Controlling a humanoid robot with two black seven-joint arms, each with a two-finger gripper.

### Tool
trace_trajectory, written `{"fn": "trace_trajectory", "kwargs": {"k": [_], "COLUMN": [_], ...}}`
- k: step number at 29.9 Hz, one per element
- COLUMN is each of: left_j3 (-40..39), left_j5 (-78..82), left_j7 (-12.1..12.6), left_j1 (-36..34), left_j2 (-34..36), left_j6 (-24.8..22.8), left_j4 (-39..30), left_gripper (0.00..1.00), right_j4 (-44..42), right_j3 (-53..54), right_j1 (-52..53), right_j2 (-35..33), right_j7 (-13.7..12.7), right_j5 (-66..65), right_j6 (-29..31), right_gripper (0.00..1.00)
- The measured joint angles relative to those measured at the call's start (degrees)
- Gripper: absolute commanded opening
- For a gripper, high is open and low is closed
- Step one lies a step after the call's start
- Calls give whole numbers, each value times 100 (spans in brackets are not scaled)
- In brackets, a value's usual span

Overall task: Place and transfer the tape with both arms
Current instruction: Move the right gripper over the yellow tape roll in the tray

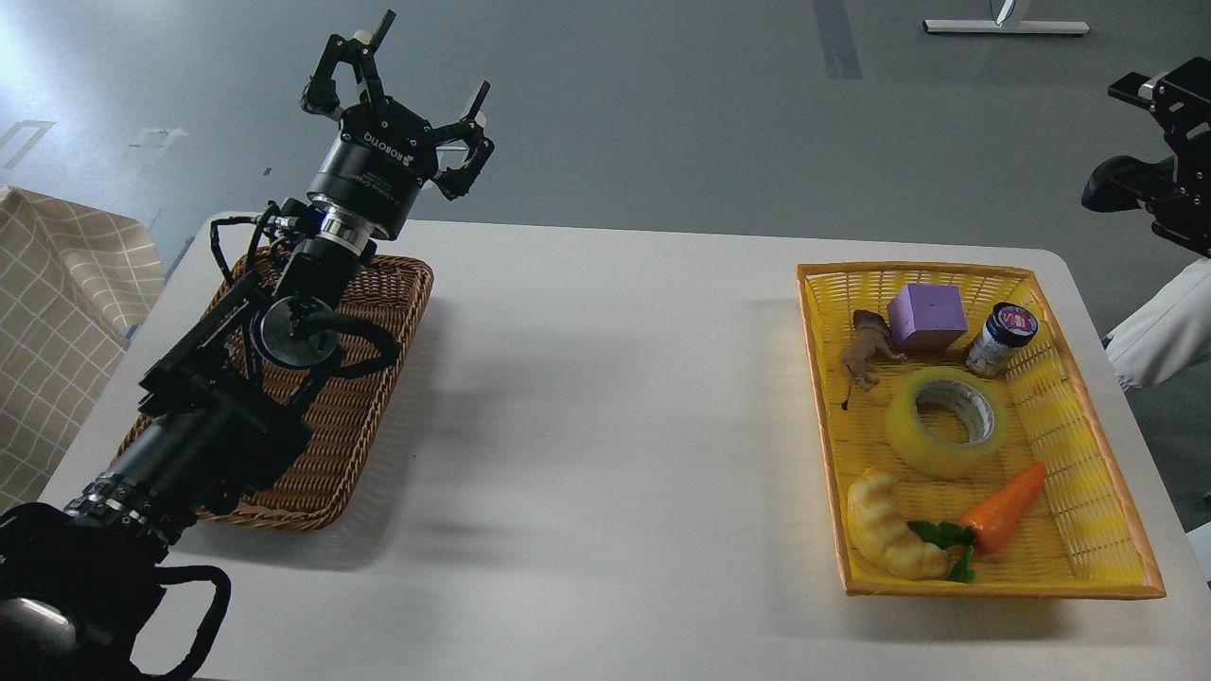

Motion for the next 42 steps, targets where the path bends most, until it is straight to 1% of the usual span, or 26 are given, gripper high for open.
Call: {"fn": "trace_trajectory", "kwargs": {"k": [10,14,20,22,26,28,30,33,36,42], "left_j3": [-3,-3,-3,-3,-7,-10,-11,-12,-12,-12], "left_j5": [-8,-8,-8,-8,-8,-8,-8,-8,-10,-11], "left_j7": [0,0,0,0,0,-3,-8,-8,-8,-8], "left_j1": [7,4,2,2,2,2,2,2,2,7], "left_j2": [0,7,17,22,46,55,60,61,61,59], "left_j6": [0,0,0,0,0,0,0,0,0,0], "left_j4": [-5,-12,-22,-23,-23,-23,-23,-23,-23,-22], "left_gripper": [98,98,98,98,98,98,98,98,98,98], "right_j4": [160,241,585,782,1022,1042,1048,1053,1030,1015], "right_j3": [-3,-3,-10,-11,-72,-263,-489,-805,-1051,-1447], "right_j1": [-100,-121,-387,-547,-745,-740,-704,-659,-599,-546], "right_j2": [20,19,-61,-69,-76,-128,-274,-420,-492,-589], "right_j7": [-10,-8,20,65,304,481,712,945,1063,1178], "right_j5": [-1284,-1499,-1976,-2213,-2552,-2669,-2753,-2791,-2905,-3479], "right_j6": [0,-4,-4,-4,-4,-4,-2,-2,-2,-2], "right_gripper": [100,100,100,100,100,100,100,100,100,100]}}
